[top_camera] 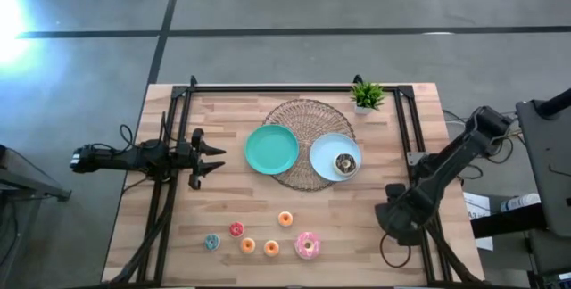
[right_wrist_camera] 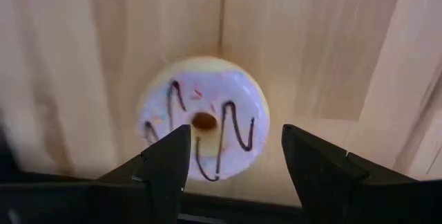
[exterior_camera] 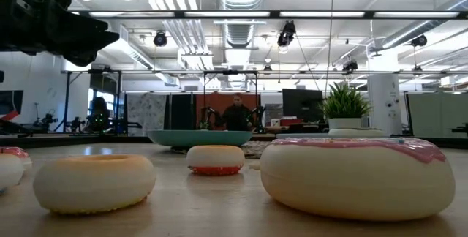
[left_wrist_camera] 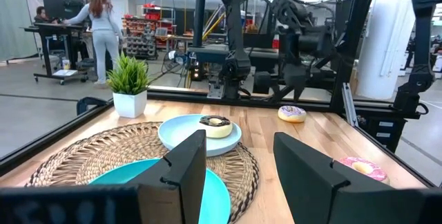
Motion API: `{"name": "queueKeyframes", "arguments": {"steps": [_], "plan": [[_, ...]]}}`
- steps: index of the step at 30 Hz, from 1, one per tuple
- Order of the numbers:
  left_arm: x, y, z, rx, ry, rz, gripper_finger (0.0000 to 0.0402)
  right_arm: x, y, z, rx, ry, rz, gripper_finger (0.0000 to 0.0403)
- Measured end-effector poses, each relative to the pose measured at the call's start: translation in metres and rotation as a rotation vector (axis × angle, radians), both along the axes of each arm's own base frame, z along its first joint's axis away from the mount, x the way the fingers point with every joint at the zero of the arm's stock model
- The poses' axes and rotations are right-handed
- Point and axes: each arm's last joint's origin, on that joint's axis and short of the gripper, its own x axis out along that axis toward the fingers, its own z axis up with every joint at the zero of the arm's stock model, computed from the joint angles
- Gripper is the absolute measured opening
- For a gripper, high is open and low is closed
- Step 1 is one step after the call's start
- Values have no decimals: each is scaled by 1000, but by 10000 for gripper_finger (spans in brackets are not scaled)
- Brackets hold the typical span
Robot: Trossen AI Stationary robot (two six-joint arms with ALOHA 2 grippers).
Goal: Pick & Place donuts
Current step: Put the large purple donut on the blue plate
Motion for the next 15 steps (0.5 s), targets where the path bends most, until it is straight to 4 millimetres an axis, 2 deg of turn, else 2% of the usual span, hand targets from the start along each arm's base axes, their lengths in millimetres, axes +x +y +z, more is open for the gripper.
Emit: {"name": "queueKeyframes", "arguments": {"steps": [7,12,15], "plan": [[0,0,0,0,0,0,145,-2,4,-18,-60,67,-13,219],[0,0,0,0,0,0,145,3,8,-27,11,31,-35,219],[0,0,0,0,0,0,145,3,9,-33,53,55,-98,203]]}}
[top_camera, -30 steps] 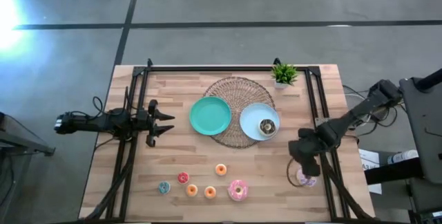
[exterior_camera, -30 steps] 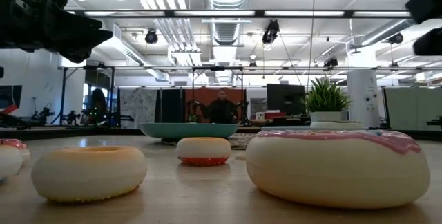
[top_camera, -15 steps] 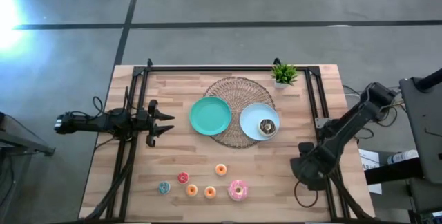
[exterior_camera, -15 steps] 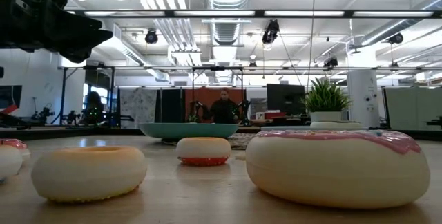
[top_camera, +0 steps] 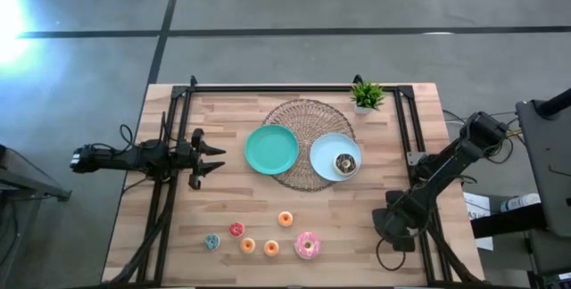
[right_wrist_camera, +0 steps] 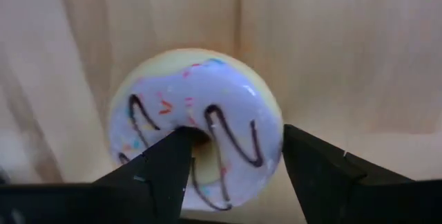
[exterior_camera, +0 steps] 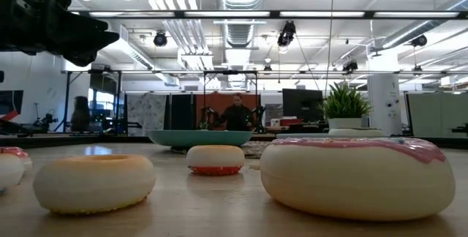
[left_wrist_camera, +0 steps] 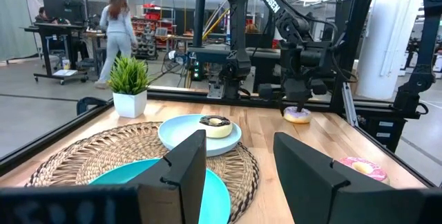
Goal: Pick & Place donuts
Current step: Put the large purple donut on the blue plate
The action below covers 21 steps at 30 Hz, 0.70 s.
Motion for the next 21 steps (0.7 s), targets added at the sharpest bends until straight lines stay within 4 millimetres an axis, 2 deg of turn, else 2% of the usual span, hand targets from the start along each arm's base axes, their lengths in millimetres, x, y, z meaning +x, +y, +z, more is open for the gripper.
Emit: {"name": "queueKeyframes", "arguments": {"steps": [7,13,16,21], "plan": [[0,0,0,0,0,0,145,2,-4,-2,-8,13,-74,106],[0,0,0,0,0,0,145,23,-13,7,1,-36,-190,22],[0,0,0,0,0,0,145,41,-24,19,0,-125,-251,17],[0,0,0,0,0,0,145,72,-58,49,3,-295,-338,19]]}}
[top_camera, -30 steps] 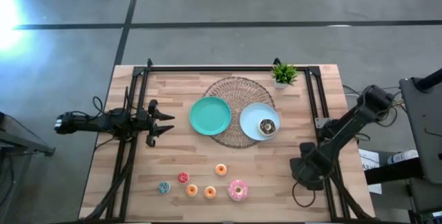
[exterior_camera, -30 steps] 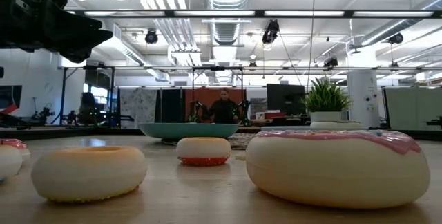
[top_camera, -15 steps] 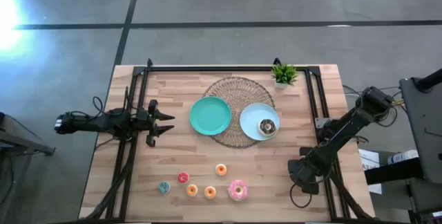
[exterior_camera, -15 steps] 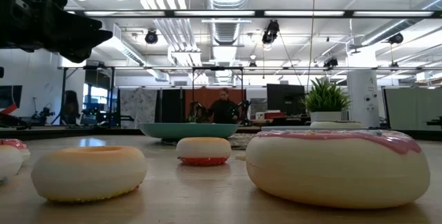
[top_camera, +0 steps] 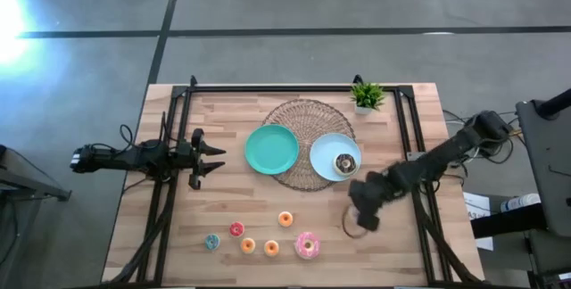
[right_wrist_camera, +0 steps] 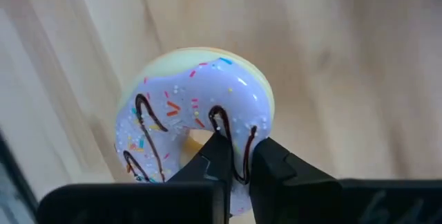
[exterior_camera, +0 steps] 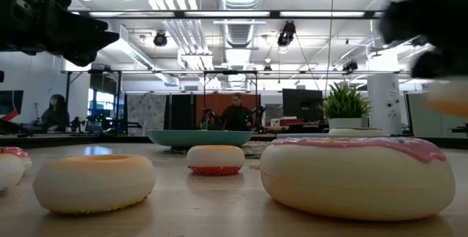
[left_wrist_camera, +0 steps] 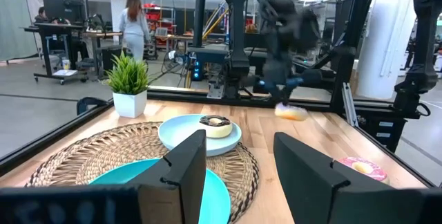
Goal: Pick & Place donuts
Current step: Put the large purple donut on the blue plate
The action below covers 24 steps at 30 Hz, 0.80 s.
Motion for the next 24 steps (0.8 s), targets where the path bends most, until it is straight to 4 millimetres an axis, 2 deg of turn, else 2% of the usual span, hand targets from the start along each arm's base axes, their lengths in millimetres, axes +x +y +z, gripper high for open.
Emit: {"name": "queueKeyframes", "arguments": {"steps": [5,8,14,18,21,24], "plan": [[0,0,0,0,-1,1,145,32,-43,31,-60,-145,-89,18],[0,0,0,0,0,0,145,50,-74,35,-128,-160,-173,18],[0,0,0,0,0,0,145,72,-130,26,-182,-105,-264,18],[0,0,0,0,-1,0,145,80,-158,16,-205,-65,-293,18],[0,0,0,0,0,0,145,82,-178,1,-207,-4,-330,19],[0,0,0,0,0,0,145,83,-190,-13,-207,50,-335,33]]}}
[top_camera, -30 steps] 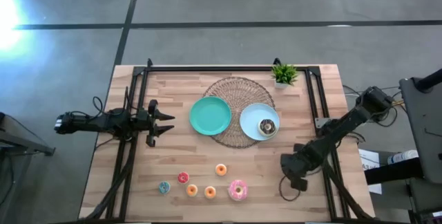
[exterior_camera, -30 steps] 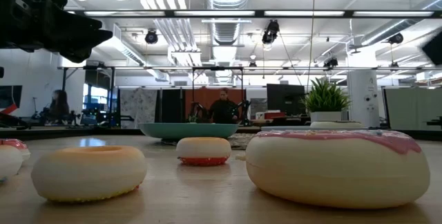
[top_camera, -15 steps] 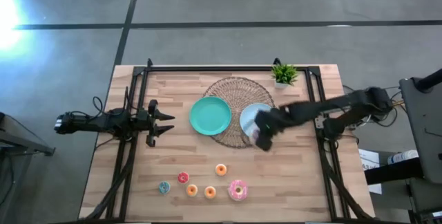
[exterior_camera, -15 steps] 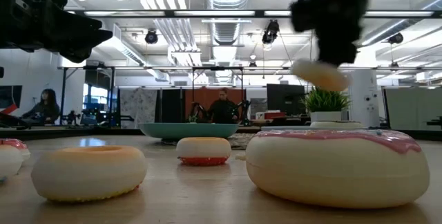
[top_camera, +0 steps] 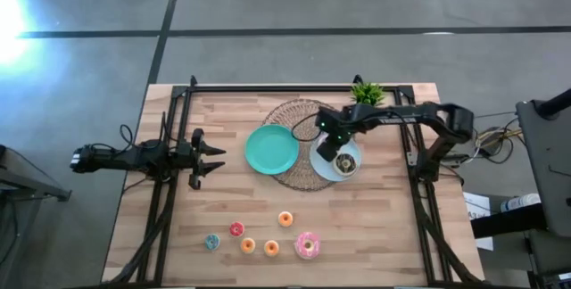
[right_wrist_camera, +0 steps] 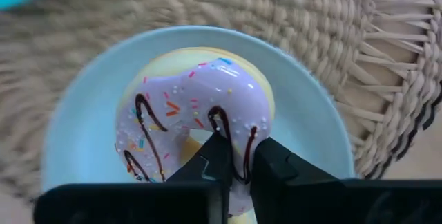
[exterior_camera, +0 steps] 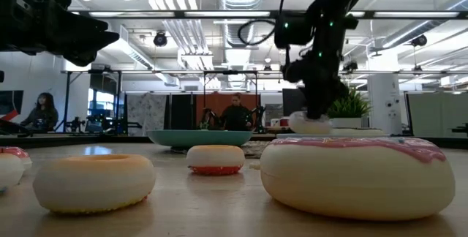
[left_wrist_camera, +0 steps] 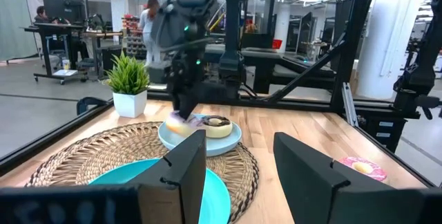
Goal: Pick & Place donuts
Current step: Put the large purple donut on the blue plate
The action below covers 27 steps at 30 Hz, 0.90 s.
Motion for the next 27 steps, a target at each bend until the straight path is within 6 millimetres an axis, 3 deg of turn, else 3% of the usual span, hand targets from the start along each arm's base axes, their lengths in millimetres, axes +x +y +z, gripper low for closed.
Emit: {"name": "queueKeyframes", "arguments": {"steps": [5,15,27], "plan": [[0,0,0,0,0,0,145,1,-3,-9,36,27,6,78],[0,0,0,0,0,0,145,-13,1,18,-49,8,83,186],[0,0,0,0,0,0,145,-14,13,11,-49,72,168,207]]}}
